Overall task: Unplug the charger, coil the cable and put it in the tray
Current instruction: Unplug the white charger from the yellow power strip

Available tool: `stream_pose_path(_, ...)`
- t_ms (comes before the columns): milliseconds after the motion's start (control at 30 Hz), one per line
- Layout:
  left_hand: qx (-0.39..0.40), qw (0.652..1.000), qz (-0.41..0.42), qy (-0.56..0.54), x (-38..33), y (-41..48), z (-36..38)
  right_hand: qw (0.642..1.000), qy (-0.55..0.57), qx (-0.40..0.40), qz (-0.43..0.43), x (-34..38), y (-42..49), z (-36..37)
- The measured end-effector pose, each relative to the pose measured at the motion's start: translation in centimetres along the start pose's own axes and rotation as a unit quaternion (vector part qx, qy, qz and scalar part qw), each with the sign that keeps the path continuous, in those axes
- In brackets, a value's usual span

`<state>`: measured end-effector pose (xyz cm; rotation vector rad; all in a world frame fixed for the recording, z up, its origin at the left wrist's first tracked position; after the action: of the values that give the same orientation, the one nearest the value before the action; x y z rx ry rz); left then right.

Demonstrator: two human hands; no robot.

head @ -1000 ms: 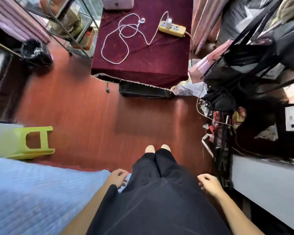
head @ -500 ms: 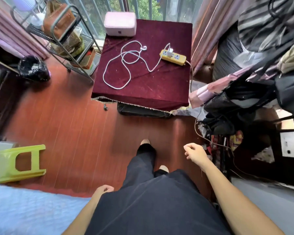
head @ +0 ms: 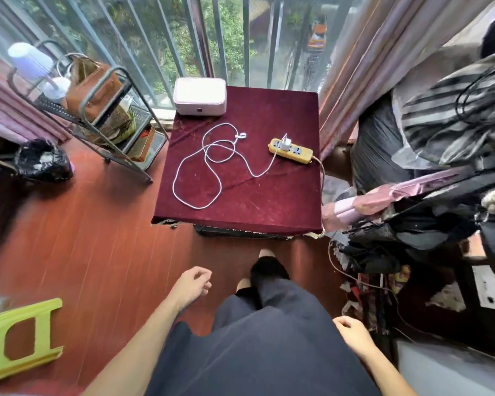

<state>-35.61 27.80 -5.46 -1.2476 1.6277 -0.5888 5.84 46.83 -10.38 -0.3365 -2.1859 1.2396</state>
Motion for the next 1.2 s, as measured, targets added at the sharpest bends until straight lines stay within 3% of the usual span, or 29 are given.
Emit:
stream_pose_path(167, -0.002, 1.000, -0.014, -0.027, -4.5, 2.5, -1.9, 1.000, 0.013, 0.010, 0.021, 3.7, 3.5, -0.9)
stream_pose_path(567, 0.021, 0.992, -0.099, 0.070, -3.2, 5.1, -2.7, 0.995, 0.083, 0.019, -0.045, 22.4, 11.6, -1.5)
stream_pose_path(733, 0.039, 0.990, -0.111, 0.078, -4.5, 7.6, -4.4, 0.994, 0.096, 0.020, -0.053, 25.9, 11.7, -1.1)
stream_pose_path(933, 0.024, 0.996, -0.061, 0.056, -10.6, 12.7, -5.6, 0.994, 0.104, 0.005, -0.041, 28.6, 12.3, -0.8)
stream_pose_path(1200, -0.018, 0.992, 0.068, 0.109, -23.3, 21.6, -5.5, 0.988, 0.125, -0.021, -0.090, 41.1, 18.5, -2.2)
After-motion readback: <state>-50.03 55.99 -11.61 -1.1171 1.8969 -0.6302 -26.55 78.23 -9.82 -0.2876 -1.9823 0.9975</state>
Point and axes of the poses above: each hand's wrist, its own y-axis towards the middle knuckle, its own z-axis out of the palm, x = y × z, the point moved 9 cm from there along y, towards the middle knuckle, and after that the axes turned 15 degrees about y, right-handed, at the moved point
